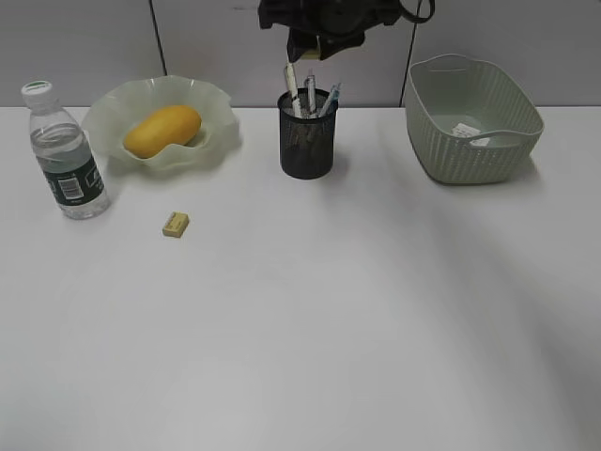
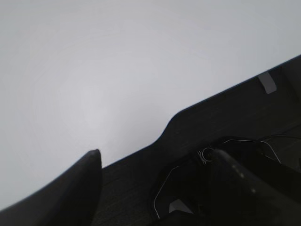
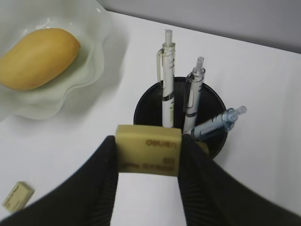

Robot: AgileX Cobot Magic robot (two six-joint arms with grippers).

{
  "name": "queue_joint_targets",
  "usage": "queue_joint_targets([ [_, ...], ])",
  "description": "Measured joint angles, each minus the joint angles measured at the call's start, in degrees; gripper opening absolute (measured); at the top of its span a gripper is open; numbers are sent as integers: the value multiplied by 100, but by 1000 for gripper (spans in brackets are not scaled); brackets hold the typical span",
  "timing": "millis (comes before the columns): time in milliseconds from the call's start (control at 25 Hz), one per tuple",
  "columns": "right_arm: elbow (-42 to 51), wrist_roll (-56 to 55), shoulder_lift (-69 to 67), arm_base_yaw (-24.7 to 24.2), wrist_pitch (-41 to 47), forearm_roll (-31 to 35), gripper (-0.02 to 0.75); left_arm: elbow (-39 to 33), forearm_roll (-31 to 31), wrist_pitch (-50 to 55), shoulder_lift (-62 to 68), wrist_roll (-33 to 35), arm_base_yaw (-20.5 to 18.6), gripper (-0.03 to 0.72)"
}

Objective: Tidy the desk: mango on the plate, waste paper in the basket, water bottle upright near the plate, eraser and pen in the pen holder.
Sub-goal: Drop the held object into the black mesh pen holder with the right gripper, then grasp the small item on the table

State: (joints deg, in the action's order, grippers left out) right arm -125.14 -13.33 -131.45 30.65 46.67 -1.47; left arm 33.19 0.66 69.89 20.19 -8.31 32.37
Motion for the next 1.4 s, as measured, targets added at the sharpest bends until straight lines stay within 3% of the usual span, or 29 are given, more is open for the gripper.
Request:
queue_joint_targets([
  [400,-29,-353,-657,-12,-482,-472,323,0,9,0,0,0,0,543],
  [640,-109,-367,-685,-19,-637,-494,543,0,10,0,0,0,0,543],
  [760,-214,-373,-685,-19,-576,-496,575,0,4,0,0,0,0,543],
  [1400,-630,369,3,-19,2211,-496,573,0,-29,-5,0,0,0,541],
])
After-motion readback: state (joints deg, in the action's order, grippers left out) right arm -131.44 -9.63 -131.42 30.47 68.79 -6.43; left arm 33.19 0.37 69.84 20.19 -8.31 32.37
